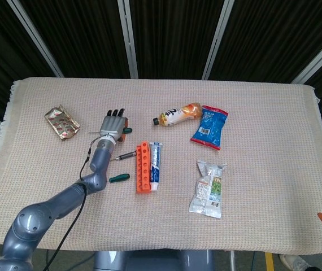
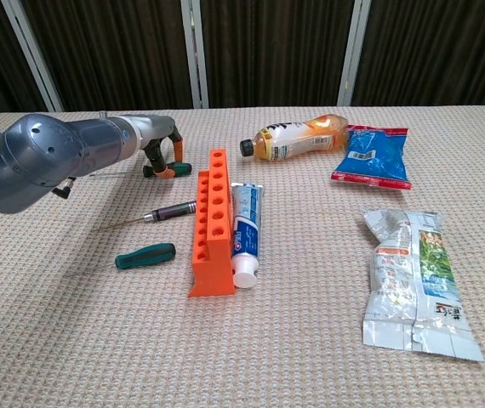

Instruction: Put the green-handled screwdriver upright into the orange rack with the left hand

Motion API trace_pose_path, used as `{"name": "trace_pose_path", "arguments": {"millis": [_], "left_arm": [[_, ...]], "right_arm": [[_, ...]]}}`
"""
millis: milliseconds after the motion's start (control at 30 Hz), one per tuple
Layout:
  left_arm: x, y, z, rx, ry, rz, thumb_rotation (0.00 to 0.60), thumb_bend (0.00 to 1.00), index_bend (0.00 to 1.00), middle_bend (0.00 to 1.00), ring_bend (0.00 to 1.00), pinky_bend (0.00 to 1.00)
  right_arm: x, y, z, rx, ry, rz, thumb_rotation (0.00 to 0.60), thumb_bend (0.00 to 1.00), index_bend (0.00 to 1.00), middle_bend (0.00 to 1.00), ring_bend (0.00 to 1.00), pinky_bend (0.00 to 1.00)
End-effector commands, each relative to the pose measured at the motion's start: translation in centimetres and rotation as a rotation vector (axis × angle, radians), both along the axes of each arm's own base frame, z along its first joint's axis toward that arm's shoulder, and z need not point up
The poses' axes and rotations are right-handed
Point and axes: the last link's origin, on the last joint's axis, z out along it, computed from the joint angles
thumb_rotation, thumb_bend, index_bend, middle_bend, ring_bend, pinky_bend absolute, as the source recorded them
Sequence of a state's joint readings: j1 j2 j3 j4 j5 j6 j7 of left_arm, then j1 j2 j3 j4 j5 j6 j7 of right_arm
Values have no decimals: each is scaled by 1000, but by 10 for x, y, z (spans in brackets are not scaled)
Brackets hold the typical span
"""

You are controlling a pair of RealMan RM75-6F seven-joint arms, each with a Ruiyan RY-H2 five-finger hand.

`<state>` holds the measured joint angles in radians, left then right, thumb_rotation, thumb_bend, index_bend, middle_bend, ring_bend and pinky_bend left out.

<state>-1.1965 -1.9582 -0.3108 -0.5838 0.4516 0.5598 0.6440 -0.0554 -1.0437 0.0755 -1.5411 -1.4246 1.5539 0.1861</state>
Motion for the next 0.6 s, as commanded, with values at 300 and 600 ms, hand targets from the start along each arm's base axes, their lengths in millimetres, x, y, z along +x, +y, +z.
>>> {"name": "trace_pose_path", "arguments": {"millis": [300, 600], "left_arm": [[-1, -1, -7, 3, 3, 7, 600, 400, 399, 0, 0, 0], [-3, -3, -7, 17, 5, 0, 600, 409, 553, 40, 0, 0]], "right_arm": [[-1, 2, 1, -9, -2, -4, 600, 0, 139, 47, 0, 28], [-3, 6, 3, -23, -3, -7, 600, 0, 139, 47, 0, 28]]}}
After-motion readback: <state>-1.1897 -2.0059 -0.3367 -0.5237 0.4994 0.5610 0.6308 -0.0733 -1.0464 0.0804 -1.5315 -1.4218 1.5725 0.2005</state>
